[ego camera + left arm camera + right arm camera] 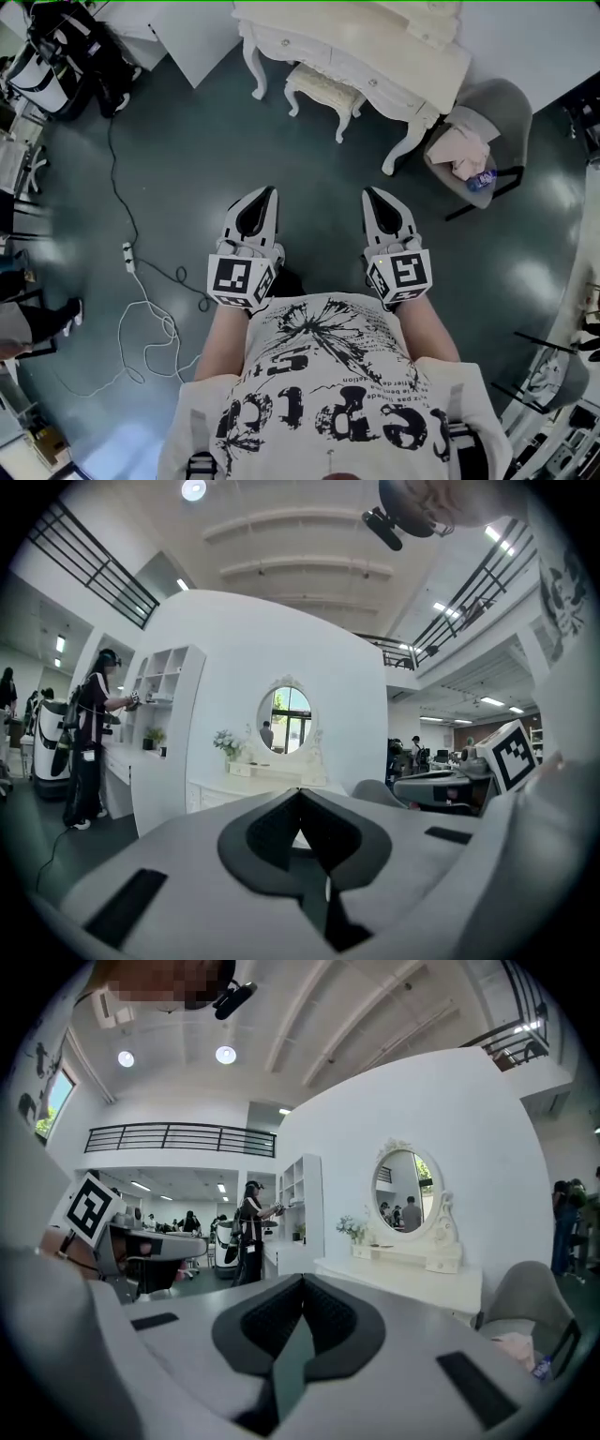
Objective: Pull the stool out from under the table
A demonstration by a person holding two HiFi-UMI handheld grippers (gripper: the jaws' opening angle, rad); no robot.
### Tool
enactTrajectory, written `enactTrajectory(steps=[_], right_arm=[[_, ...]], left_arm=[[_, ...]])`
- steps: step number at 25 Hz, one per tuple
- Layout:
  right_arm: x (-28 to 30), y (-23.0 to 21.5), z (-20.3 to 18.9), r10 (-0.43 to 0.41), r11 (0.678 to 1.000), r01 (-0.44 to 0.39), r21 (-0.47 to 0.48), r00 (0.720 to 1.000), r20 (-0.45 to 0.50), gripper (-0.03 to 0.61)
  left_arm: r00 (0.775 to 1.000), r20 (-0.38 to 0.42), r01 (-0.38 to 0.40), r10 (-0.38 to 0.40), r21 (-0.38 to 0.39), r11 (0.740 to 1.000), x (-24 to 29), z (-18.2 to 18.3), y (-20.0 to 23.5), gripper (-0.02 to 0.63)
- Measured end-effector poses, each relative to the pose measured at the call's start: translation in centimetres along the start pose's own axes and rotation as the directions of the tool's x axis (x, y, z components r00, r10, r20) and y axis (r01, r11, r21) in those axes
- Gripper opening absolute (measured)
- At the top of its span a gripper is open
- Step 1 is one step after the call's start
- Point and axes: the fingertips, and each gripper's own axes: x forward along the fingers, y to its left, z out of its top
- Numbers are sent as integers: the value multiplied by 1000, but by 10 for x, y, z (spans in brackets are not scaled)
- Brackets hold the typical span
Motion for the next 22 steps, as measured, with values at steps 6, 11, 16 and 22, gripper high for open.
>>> enactTrajectory(steps=[6, 11, 16, 22], right_arm=[[92, 15, 13, -91, 996, 91, 25, 996, -13, 15], [155, 22, 17, -170, 984, 171, 55, 985, -31, 15], [207, 8, 15, -212, 975, 215, 62, 976, -52, 15], [267, -49, 12, -240, 969, 243, 43, 969, -52, 15]], left_arm=[[997, -9, 78, -78, 0, 997, 46, 17, 98, 17], [991, -35, 127, -127, -4, 992, 80, 20, 165, 17], [986, -58, 158, -159, -29, 987, 126, 13, 200, 17], [979, -90, 184, -185, -21, 983, 205, 7, 212, 17]])
